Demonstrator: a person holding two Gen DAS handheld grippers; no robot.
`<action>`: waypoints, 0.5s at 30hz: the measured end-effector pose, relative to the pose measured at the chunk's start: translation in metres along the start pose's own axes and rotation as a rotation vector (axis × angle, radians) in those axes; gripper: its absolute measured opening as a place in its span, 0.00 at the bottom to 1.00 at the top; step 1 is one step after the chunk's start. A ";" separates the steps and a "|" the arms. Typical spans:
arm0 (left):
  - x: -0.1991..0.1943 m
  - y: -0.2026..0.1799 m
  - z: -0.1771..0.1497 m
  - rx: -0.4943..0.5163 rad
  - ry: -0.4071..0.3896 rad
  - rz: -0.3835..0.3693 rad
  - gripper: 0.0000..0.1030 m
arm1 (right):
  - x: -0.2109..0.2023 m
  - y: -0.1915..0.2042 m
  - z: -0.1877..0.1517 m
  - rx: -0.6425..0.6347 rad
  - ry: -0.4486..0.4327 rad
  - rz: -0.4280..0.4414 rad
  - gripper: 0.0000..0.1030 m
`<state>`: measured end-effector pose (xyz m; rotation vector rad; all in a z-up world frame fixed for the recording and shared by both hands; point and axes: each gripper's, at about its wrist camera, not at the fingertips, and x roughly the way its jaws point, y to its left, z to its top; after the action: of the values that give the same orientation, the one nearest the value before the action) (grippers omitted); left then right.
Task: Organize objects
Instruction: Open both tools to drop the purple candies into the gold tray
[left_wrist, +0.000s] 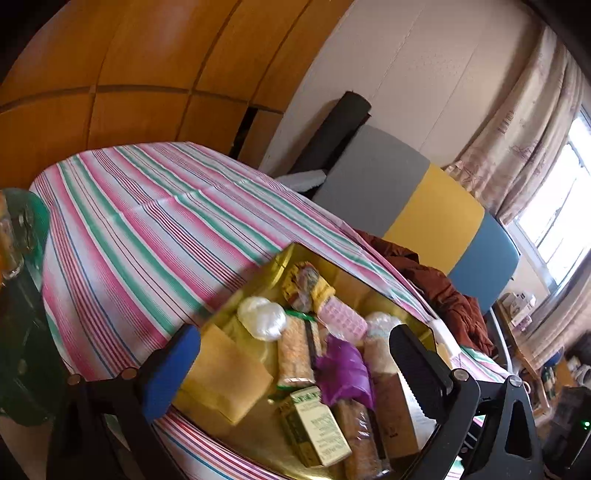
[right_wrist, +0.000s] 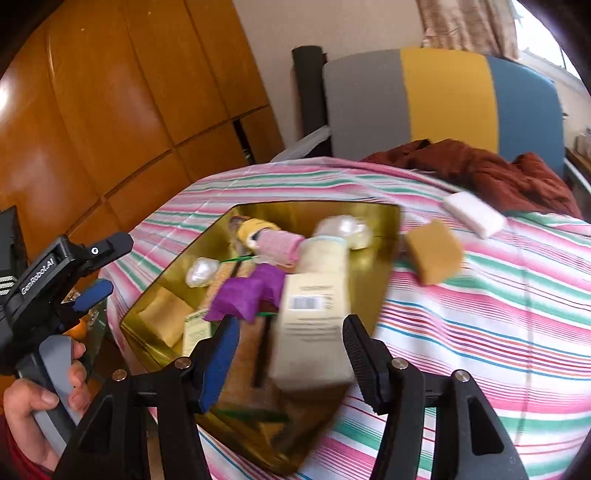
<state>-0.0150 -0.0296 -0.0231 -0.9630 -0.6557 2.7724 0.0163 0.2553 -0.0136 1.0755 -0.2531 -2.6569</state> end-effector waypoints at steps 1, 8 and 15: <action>0.001 -0.004 -0.002 0.007 0.006 -0.005 1.00 | -0.005 -0.004 -0.001 0.003 -0.008 -0.011 0.57; 0.001 -0.045 -0.020 0.125 0.050 -0.093 1.00 | -0.022 -0.041 -0.013 0.080 -0.030 -0.066 0.57; 0.001 -0.090 -0.037 0.214 0.109 -0.176 1.00 | -0.032 -0.073 -0.026 0.165 -0.044 -0.087 0.57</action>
<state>0.0061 0.0651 -0.0097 -0.9537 -0.3970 2.5524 0.0439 0.3327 -0.0304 1.1009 -0.4505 -2.7802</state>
